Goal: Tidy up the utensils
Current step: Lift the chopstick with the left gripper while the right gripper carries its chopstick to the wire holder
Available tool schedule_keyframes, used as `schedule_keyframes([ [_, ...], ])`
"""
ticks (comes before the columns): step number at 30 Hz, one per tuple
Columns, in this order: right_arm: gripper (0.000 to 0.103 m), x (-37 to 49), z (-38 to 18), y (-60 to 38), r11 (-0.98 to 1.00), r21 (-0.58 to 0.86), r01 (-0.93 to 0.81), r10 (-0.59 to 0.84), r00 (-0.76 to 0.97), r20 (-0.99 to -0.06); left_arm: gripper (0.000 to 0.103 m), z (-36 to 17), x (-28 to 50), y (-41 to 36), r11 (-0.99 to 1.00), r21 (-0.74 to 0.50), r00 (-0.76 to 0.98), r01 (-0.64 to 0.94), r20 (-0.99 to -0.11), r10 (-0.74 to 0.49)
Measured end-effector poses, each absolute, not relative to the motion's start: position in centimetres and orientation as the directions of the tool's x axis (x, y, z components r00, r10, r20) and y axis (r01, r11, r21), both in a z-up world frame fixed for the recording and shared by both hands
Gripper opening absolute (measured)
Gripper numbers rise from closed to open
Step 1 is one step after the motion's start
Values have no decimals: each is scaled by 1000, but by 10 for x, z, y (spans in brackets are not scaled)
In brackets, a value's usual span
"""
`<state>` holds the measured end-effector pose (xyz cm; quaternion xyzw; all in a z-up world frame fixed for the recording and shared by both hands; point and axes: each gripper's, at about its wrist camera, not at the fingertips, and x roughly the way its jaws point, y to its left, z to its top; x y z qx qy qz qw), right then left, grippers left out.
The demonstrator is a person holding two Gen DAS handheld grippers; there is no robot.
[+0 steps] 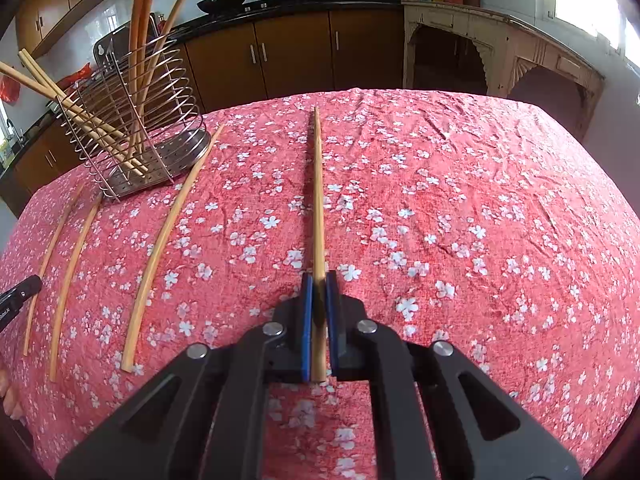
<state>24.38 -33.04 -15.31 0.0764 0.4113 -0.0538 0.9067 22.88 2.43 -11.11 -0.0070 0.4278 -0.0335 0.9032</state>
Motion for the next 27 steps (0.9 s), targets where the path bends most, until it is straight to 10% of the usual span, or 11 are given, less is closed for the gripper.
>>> schedule_keyframes([
  [27, 8, 225, -154, -324, 984, 98, 149, -24, 656, -754, 7, -106, 194, 31, 997, -34, 628, 73, -775, -72],
])
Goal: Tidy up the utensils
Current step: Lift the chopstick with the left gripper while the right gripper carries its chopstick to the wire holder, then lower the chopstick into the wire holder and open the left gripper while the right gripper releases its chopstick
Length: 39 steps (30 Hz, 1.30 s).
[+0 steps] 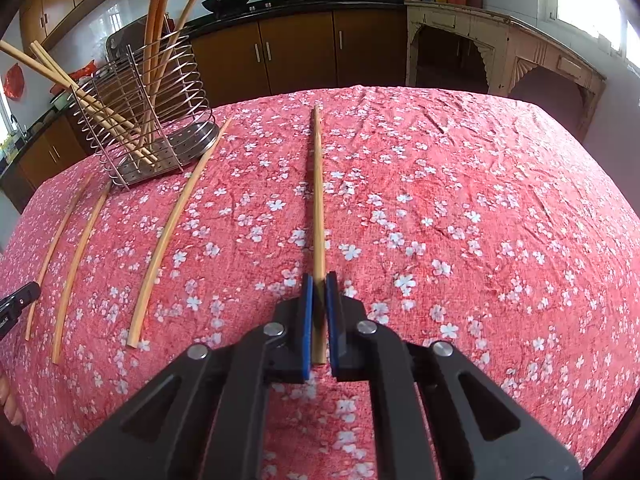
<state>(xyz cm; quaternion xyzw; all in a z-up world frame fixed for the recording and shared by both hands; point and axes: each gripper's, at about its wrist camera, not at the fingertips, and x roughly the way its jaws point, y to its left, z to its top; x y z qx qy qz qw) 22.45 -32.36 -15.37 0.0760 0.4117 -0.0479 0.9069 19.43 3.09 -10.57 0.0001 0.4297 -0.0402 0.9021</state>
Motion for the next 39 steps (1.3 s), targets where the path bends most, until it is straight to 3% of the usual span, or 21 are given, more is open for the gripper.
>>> schedule_keyframes([
  [7, 8, 195, -127, -334, 985, 110, 133, -23, 731, -682, 7, -92, 187, 36, 994, -68, 658, 88, -745, -109],
  [19, 8, 155, -31, -345, 991, 84, 106, -65, 917, -393, 7, 1, 152, 59, 979, -159, 857, 128, -478, -189],
  [23, 8, 157, -10, -346, 991, 101, 92, -53, 940, -337, 7, 26, 152, 63, 976, -182, 892, 121, -411, -187],
  [39, 8, 163, 19, -333, 992, 120, 49, -16, 964, -265, 7, 39, 166, 60, 976, -191, 908, 101, -383, -169],
])
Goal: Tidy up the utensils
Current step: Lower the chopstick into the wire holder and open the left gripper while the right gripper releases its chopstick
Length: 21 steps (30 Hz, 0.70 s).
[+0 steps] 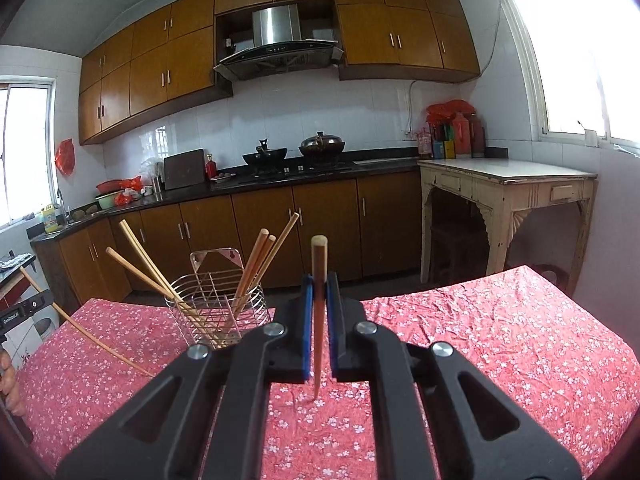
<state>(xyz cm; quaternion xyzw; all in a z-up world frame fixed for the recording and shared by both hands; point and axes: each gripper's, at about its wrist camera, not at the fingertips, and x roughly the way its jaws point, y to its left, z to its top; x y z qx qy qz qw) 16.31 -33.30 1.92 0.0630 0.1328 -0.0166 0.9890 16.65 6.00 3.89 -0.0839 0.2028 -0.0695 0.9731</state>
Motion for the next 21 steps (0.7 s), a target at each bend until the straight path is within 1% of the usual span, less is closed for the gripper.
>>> schedule_keyframes([
  [5, 8, 163, 34, -332, 991, 134, 11, 24, 967, -254, 7, 50, 174, 63, 978, -188, 916, 92, -369, -157],
  [7, 8, 161, 47, -332, 989, 148, -16, 51, 970, -236, 7, 61, 175, 66, 977, -191, 923, 94, -351, -157],
  [11, 7, 155, 87, -334, 969, 220, -111, 151, 973, -176, 7, 94, 177, 65, 976, -196, 941, 99, -301, -156],
  [14, 8, 157, 117, -332, 948, 264, -177, 215, 969, -120, 7, 131, 177, 64, 970, -215, 957, 116, -239, -167],
  [16, 7, 163, 133, -326, 946, 260, -195, 224, 971, -88, 7, 151, 177, 62, 968, -220, 967, 117, -197, -162],
  [18, 7, 175, 141, -318, 951, 241, -192, 214, 974, -70, 7, 169, 178, 58, 966, -229, 975, 122, -154, -160],
  [21, 7, 200, 143, -305, 955, 224, -194, 214, 974, -70, 7, 187, 184, 44, 965, -229, 983, 127, -99, -153],
])
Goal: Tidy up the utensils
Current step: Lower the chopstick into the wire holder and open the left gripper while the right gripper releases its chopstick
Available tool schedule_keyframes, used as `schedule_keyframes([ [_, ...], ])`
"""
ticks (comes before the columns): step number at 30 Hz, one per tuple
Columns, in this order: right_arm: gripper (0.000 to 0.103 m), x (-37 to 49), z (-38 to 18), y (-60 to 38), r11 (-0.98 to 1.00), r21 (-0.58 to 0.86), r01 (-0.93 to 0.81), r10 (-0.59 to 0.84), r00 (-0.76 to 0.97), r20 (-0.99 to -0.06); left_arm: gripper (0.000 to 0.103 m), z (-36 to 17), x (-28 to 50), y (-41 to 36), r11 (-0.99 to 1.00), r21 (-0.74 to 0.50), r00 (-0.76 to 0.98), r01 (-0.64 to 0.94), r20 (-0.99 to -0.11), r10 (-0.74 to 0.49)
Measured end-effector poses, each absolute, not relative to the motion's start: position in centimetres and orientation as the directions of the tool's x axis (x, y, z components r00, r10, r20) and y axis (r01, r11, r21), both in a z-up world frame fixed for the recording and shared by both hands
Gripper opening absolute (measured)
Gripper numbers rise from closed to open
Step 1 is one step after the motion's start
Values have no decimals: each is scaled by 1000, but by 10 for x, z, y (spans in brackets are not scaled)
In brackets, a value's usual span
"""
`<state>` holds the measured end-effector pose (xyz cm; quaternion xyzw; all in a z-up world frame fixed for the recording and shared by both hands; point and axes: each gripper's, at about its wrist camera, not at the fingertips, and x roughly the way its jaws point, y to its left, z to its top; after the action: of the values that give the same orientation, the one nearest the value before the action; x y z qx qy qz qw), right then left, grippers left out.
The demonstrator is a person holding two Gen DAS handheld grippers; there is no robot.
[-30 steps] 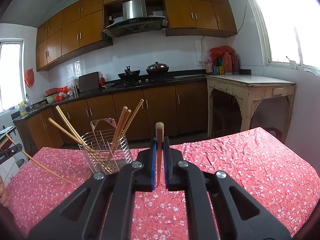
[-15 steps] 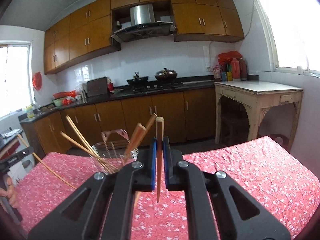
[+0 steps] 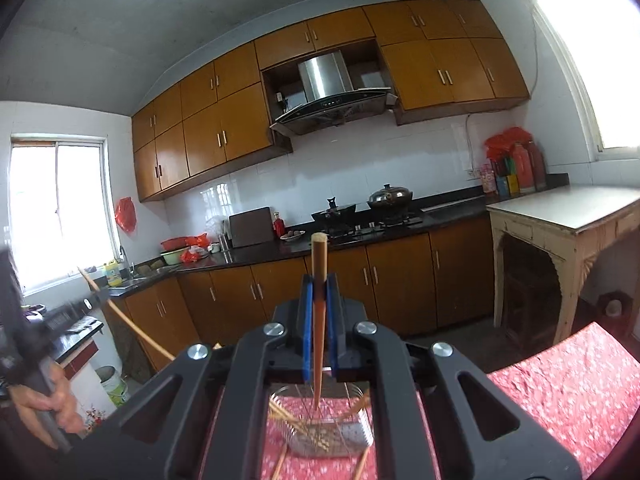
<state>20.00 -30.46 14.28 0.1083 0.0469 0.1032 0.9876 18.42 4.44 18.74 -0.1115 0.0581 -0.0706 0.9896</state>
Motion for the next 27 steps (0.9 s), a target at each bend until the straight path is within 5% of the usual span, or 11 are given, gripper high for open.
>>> schedule_keyframes([
  [7, 7, 244, 129, -283, 966, 177, -187, 205, 975, -86, 7, 190, 218, 13, 962, -237, 986, 138, -54, -155],
  [27, 8, 307, 80, -288, 937, 293, -188, 268, 927, -263, 7, 116, 284, -7, 951, -257, 902, 169, -348, -254],
])
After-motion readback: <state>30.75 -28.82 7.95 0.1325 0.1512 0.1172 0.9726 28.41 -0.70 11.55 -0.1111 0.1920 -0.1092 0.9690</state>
